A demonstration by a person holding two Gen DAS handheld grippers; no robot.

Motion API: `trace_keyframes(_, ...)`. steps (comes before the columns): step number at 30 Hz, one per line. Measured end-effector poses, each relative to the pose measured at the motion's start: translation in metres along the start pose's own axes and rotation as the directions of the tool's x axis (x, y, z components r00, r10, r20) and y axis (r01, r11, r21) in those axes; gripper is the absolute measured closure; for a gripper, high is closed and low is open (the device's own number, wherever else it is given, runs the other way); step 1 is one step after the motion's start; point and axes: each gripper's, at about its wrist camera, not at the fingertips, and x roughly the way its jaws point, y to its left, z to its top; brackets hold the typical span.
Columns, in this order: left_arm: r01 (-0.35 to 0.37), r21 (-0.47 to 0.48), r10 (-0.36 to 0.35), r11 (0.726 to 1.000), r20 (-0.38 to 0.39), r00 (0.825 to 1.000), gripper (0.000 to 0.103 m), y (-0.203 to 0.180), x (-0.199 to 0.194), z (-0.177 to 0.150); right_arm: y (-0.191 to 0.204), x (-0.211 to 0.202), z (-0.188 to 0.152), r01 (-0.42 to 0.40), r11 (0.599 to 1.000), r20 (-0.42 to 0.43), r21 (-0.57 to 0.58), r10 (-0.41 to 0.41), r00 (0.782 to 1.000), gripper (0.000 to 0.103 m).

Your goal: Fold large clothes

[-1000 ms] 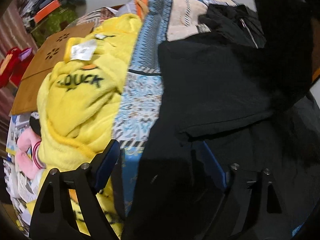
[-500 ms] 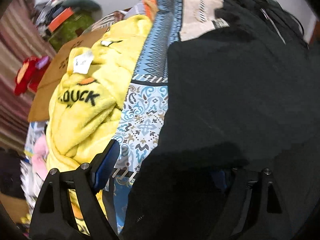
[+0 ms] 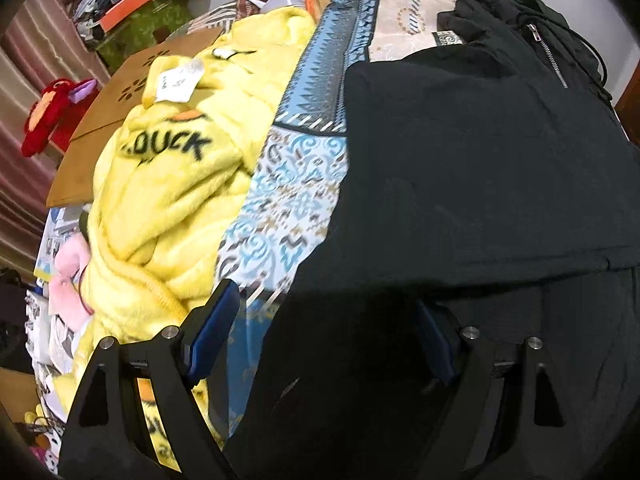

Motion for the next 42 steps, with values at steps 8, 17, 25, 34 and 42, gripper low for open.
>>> trace_keyframes(8, 0.047, 0.014, -0.048, 0.999, 0.017, 0.999, 0.02, 0.0, -0.027, -0.014, -0.008, -0.015, -0.009, 0.074, 0.996, -0.011, -0.052, -0.074, 0.997, 0.083)
trace_keyframes(17, 0.105, 0.12, -0.126, 0.987, 0.182, 0.975, 0.02, -0.045, -0.107, 0.012, -0.029, -0.078, -0.001, 0.088, 0.996, 0.14, -0.023, -0.084, 0.987, 0.074)
trace_keyframes(25, 0.201, 0.223, -0.263, 0.954, 0.298, 0.917, 0.02, -0.11, -0.163, 0.048, -0.075, -0.132, -0.006, 0.159, 0.983, 0.275, 0.093, -0.179, 0.945, 0.05)
trace_keyframes(34, 0.275, 0.334, -0.376, 0.902, 0.291, 0.88, 0.019, -0.19, -0.168, 0.068, -0.152, -0.12, -0.029, 0.155, 0.946, 0.214, 0.286, -0.22, 0.952, 0.047)
trace_keyframes(42, 0.327, 0.377, -0.42, 0.867, 0.195, 0.886, 0.019, -0.239, -0.136, 0.063, -0.222, -0.066, -0.046, 0.078, 0.865, 0.076, 0.496, -0.132, 0.988, 0.047)
